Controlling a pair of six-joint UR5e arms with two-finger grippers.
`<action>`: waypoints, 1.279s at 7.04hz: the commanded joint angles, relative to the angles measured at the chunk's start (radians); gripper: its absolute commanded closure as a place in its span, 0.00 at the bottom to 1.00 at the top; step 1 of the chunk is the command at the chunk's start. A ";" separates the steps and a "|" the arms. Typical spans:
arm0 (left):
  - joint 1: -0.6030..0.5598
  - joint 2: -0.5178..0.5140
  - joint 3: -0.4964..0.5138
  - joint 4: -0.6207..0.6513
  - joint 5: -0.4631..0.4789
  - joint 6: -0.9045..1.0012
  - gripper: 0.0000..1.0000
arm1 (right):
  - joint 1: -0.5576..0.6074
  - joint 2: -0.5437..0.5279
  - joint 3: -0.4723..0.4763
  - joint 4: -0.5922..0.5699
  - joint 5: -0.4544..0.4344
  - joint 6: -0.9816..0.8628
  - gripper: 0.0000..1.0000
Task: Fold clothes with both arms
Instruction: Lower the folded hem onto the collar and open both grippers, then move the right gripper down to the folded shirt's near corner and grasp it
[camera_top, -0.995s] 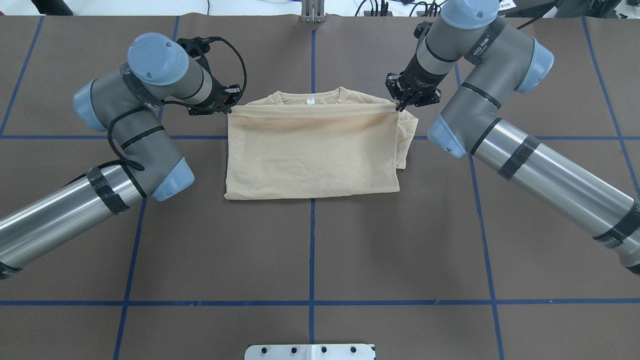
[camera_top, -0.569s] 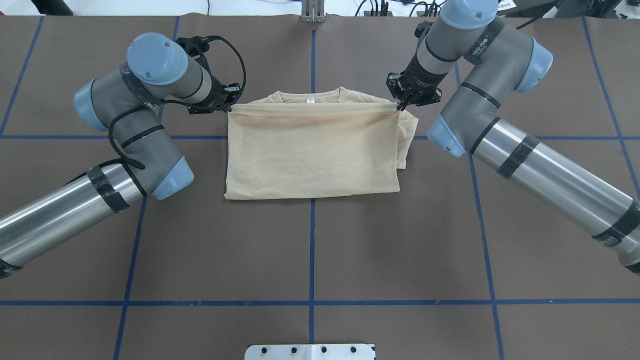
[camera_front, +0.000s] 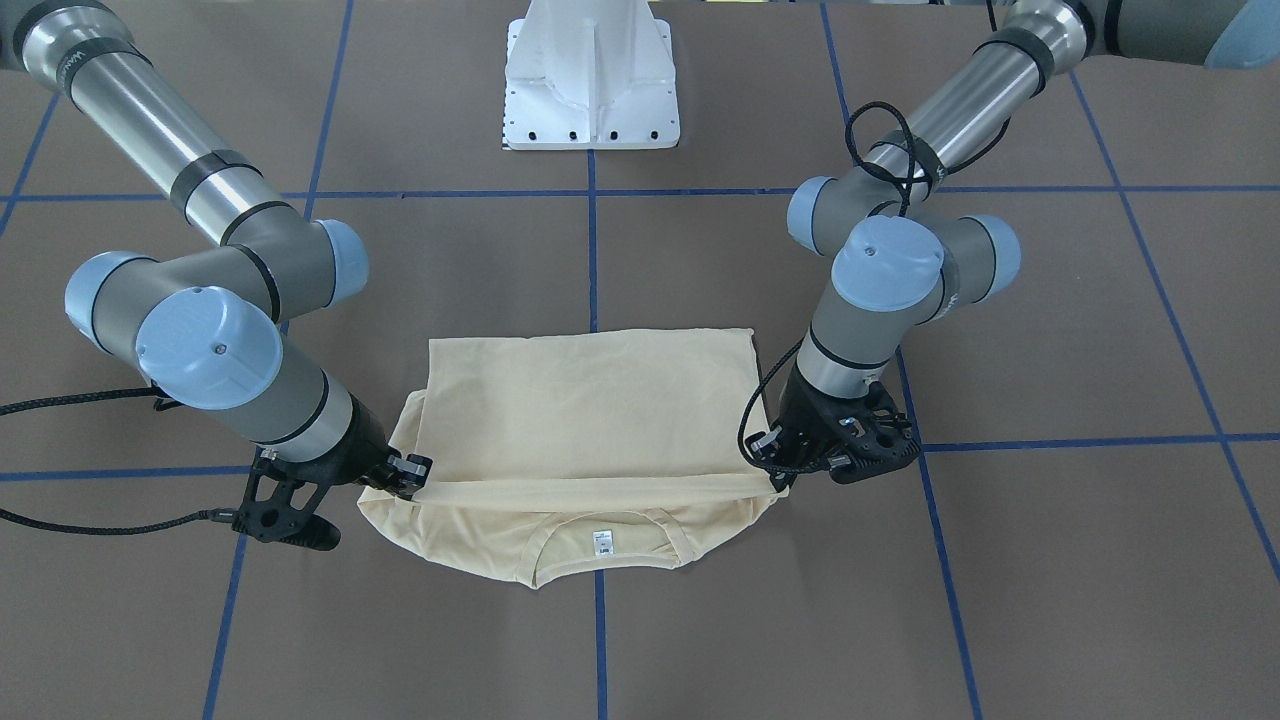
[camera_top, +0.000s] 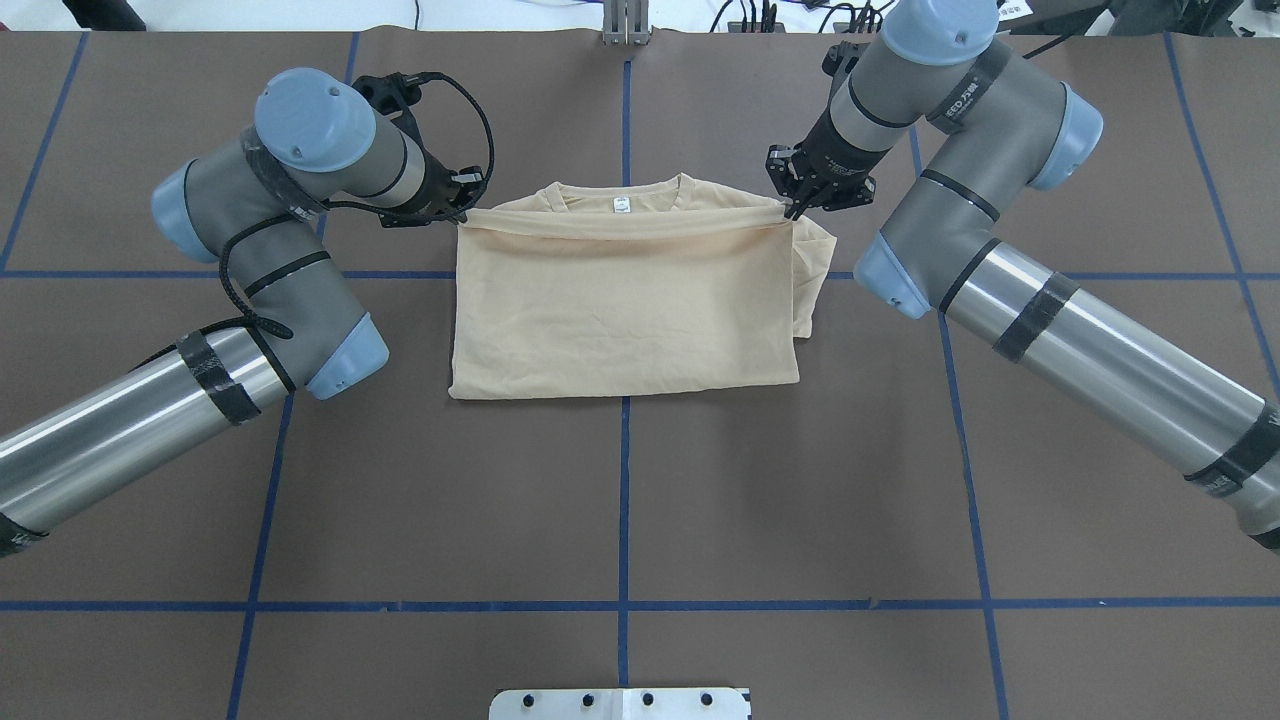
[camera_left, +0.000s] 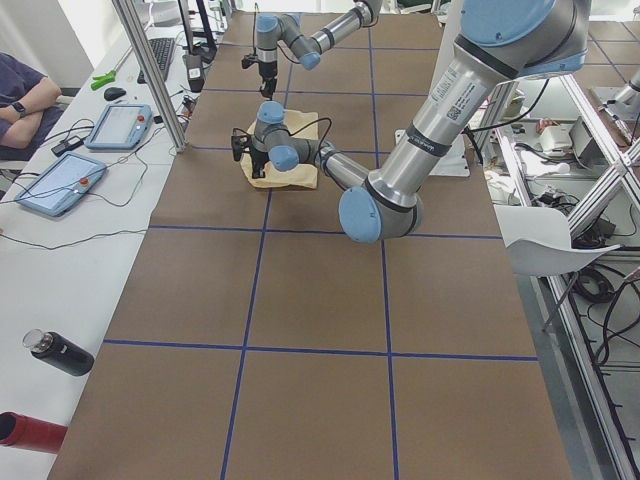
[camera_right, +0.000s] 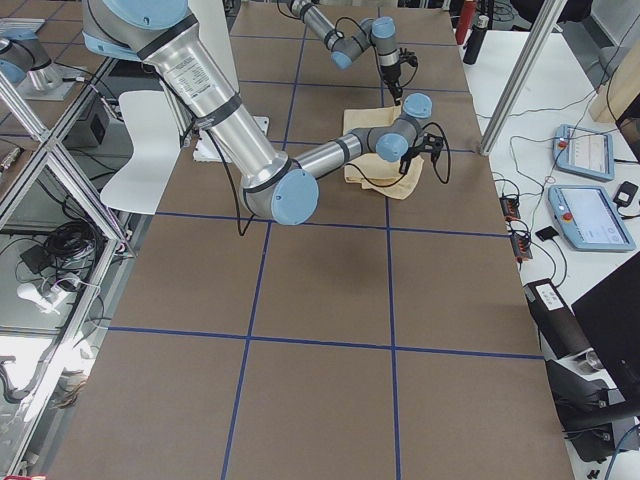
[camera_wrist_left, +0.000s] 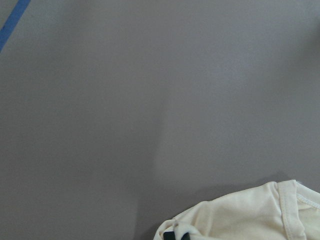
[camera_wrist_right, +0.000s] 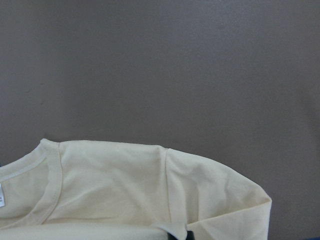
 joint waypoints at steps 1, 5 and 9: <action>0.001 0.000 -0.002 0.002 0.000 0.002 0.06 | -0.002 -0.002 0.000 0.004 -0.004 -0.002 0.40; -0.004 0.078 -0.166 0.076 -0.003 0.003 0.01 | -0.002 -0.077 0.122 0.005 0.002 0.006 0.00; -0.003 0.124 -0.269 0.116 -0.006 0.009 0.01 | -0.135 -0.254 0.366 0.005 -0.042 0.122 0.01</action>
